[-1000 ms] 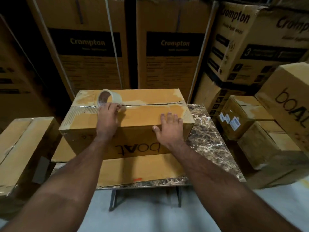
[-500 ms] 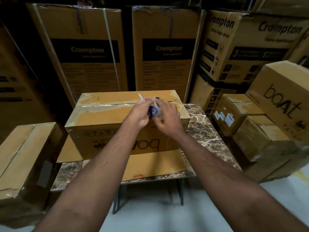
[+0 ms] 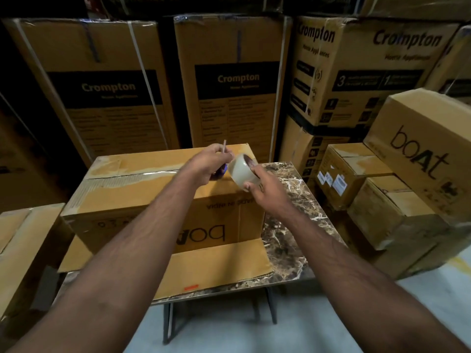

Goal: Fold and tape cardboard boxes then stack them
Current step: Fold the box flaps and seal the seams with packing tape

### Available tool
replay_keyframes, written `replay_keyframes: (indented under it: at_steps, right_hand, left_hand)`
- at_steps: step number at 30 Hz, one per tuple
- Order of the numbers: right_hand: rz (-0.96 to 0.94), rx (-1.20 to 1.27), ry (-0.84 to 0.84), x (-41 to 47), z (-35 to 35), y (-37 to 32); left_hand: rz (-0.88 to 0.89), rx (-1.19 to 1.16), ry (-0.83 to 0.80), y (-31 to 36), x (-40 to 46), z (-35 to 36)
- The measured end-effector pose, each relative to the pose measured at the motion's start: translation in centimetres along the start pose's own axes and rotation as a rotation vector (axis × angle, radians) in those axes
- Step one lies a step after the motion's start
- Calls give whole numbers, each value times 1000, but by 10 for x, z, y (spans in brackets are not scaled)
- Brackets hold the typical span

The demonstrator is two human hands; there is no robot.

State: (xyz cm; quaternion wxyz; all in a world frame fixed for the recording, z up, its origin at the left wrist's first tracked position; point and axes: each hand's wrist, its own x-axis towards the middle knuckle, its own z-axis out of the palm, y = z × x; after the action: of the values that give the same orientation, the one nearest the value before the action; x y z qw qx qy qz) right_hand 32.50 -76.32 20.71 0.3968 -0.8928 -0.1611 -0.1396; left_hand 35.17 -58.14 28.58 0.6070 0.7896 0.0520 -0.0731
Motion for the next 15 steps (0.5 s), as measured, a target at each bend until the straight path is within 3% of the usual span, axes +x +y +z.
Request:
replay_keyframes:
  at_steps: [4, 9, 15]
  right_hand:
    - [-21, 50, -12, 10, -11, 16]
    - [-15, 63, -7, 31, -34, 45]
    - [35, 200, -12, 38, -37, 56]
  left_hand:
    - [111, 233, -29, 9, 21, 14]
    - [214, 306, -109, 23, 46, 33]
    - [248, 333, -36, 17, 70, 52]
